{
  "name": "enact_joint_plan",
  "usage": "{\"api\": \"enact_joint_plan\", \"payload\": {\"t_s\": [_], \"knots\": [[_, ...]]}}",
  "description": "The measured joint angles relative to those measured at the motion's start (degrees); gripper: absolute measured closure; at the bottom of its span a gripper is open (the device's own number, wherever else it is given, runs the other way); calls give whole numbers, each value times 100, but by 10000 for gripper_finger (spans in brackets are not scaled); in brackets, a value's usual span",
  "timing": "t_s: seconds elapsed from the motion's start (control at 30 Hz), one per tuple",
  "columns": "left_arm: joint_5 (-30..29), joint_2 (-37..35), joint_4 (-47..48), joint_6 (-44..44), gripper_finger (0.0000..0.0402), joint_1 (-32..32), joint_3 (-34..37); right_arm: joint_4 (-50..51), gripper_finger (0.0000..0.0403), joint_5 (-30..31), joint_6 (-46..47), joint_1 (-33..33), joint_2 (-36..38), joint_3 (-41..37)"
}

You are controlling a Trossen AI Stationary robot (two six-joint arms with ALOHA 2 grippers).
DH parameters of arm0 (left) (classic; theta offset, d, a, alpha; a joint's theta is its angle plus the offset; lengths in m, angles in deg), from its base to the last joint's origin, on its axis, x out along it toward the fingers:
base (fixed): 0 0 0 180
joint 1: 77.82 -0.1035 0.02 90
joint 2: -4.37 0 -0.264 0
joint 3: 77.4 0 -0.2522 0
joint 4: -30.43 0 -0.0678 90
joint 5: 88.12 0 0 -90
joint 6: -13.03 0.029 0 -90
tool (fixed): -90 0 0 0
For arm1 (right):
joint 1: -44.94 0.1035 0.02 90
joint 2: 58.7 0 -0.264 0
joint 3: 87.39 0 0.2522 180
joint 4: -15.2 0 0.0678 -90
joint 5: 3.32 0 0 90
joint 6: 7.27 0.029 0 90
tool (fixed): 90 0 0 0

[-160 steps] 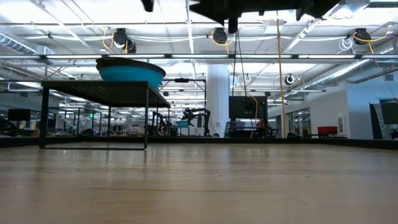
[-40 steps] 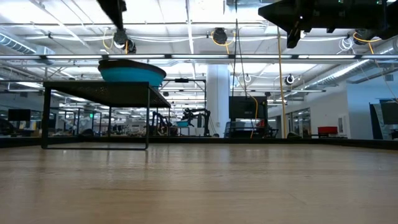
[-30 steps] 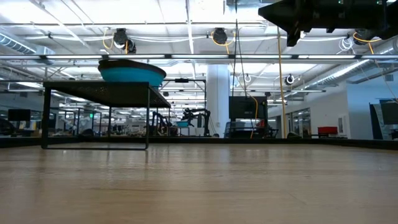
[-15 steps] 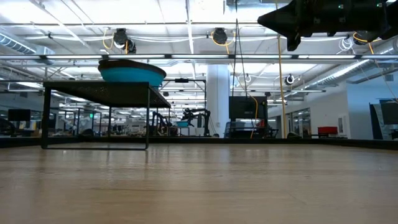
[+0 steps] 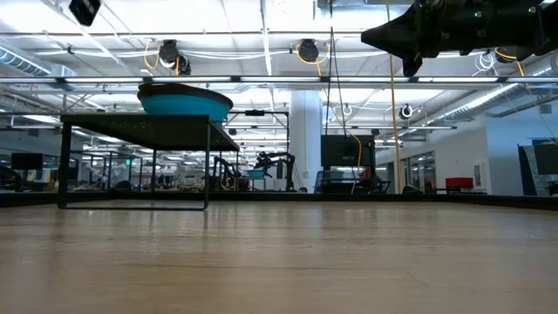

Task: Pick & Place Fruit
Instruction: Return to Home Position

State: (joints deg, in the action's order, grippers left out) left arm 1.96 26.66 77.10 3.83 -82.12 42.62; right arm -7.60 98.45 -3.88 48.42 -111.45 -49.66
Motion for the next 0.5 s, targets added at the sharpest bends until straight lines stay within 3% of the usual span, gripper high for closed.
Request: {"api": "enact_joint_plan", "payload": {"t_s": [0.27,0.5], "knots": [[-212,-1062,-80,27,400,0,891,3,403,7,-2,0,0,0],[-42,-1861,-933,-108,400,0,2041,7,403,13,-1,0,0,0]]}}
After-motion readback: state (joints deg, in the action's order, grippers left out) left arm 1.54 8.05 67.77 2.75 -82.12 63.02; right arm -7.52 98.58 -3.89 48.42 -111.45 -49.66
